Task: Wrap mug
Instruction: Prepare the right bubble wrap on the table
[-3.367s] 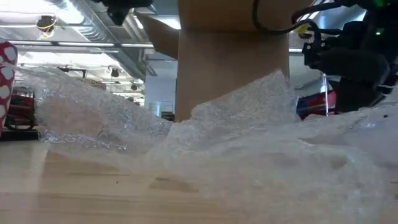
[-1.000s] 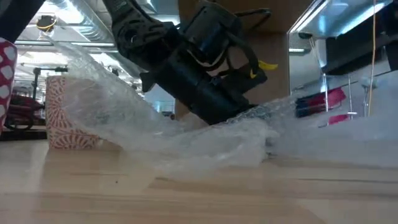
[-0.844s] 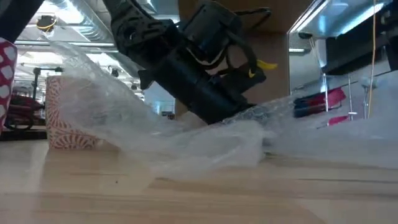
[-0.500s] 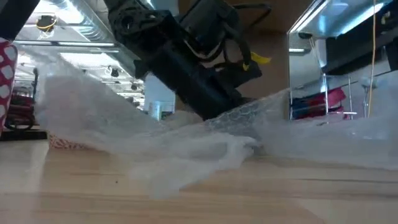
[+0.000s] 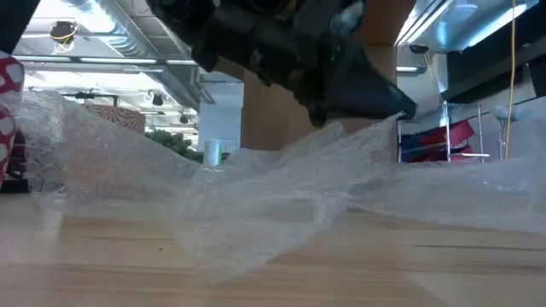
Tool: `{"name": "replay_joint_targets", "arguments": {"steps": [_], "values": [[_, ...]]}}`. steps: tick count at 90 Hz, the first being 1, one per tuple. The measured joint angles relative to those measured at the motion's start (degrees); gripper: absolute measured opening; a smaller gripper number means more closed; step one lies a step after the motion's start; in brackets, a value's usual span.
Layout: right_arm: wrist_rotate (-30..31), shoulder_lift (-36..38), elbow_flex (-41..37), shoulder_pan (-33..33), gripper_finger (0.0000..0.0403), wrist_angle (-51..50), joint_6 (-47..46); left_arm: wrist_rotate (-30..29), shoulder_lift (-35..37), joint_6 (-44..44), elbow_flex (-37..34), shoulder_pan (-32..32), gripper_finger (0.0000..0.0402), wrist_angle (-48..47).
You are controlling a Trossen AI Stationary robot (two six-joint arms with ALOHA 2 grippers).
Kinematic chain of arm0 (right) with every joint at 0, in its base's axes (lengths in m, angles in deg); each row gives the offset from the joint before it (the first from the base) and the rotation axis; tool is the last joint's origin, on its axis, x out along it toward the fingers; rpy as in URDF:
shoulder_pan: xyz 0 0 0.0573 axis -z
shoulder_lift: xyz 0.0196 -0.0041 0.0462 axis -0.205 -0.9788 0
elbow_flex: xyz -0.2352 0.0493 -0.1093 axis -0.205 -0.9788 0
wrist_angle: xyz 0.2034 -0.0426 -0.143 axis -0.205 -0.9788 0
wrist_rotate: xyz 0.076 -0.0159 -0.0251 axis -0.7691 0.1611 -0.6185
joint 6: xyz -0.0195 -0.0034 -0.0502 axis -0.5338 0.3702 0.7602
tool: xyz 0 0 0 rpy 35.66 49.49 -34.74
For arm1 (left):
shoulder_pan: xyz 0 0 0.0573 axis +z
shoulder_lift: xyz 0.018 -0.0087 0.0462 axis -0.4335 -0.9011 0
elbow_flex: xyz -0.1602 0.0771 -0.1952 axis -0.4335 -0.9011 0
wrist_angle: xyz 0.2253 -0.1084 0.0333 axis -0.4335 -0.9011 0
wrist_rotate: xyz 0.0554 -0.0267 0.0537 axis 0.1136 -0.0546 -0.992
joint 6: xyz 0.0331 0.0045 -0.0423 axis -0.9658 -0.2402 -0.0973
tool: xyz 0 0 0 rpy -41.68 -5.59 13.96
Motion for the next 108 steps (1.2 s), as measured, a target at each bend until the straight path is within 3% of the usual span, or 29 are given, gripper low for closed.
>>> {"name": "replay_joint_targets", "arguments": {"steps": [19,36,51,90,108], "values": [[5.70,-2.96,-2.33,-3.20,0.0211,2.30,-8.71,-2.51,-8.81,0.75,0.18,-1.10,0.0000,12.67],[3.75,-8.16,-4.65,-3.02,0.0211,5.71,-9.35,-3.38,-14.63,1.65,3.71,0.25,0.0000,10.90],[0.09,-12.68,-4.84,-2.63,0.0211,5.82,-8.98,-4.98,-14.89,1.76,4.90,0.65,0.0000,4.63],[-17.75,-13.92,-4.80,-4.31,0.0211,-0.75,-6.38,-14.95,-4.33,-1.79,4.53,0.53,0.0000,-28.11],[-16.21,-13.52,-3.64,-3.64,0.0211,-1.78,-6.04,-14.55,-0.23,-1.67,3.91,0.05,0.0000,-28.93]]}}
